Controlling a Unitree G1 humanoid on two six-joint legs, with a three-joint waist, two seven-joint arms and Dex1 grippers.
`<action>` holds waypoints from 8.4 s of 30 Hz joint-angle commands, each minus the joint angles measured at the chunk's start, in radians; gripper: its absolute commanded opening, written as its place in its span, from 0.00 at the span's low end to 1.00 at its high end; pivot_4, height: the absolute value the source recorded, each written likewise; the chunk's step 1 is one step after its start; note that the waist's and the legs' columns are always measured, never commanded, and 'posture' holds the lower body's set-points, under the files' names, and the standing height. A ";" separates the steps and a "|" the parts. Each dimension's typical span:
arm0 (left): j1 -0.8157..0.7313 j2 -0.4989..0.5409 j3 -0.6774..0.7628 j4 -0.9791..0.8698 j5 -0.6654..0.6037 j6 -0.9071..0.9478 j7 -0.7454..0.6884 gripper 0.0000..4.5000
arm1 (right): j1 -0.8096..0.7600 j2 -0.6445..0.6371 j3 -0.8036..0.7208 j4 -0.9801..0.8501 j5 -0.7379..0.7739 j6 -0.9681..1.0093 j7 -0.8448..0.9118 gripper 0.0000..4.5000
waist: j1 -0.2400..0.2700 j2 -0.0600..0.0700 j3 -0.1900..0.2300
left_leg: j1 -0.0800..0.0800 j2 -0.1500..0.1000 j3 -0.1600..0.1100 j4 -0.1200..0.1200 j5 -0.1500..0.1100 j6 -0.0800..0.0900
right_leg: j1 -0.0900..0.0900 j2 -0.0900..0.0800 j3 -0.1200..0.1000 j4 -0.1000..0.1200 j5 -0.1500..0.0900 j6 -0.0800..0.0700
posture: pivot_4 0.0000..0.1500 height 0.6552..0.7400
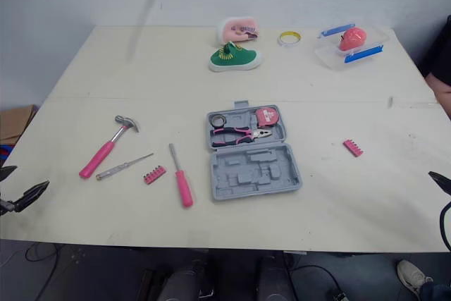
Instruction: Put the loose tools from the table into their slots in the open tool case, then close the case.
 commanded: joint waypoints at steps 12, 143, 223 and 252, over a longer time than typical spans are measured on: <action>0.015 -0.070 -0.046 -0.543 -0.171 0.342 -0.030 0.99 | -0.123 0.141 0.119 -0.369 0.177 0.310 0.024 1.00 | 0.001 -0.002 0.001 | 0.000 0.001 0.000 0.001 0.001 0.000 | 0.000 0.001 0.001 0.001 0.000 0.000 | 1.00 1.00; -0.266 0.105 -0.363 -0.378 0.023 0.300 -0.360 1.00 | -0.031 0.476 0.175 -0.737 0.398 0.241 0.164 1.00 | 0.024 -0.003 0.002 | -0.003 0.007 0.007 0.014 -0.007 0.002 | -0.001 0.008 0.008 0.001 0.002 -0.001 | 1.00 1.00; -0.915 -0.521 -1.271 -0.818 0.414 1.009 -0.038 0.01 | 0.321 0.428 0.076 -1.108 0.410 0.486 0.034 1.00 | 0.056 -0.007 0.003 | -0.012 0.011 0.003 0.034 -0.007 0.009 | 0.000 0.015 0.012 0.002 0.004 0.003 | 1.00 1.00; -0.908 -0.520 -1.312 -0.786 0.546 0.944 -0.022 0.01 | 0.381 0.493 0.094 -1.018 0.393 0.350 0.106 1.00 | 0.055 -0.007 0.003 | -0.012 0.011 0.003 0.035 -0.007 0.009 | 0.000 0.015 0.012 0.002 0.004 0.003 | 1.00 1.00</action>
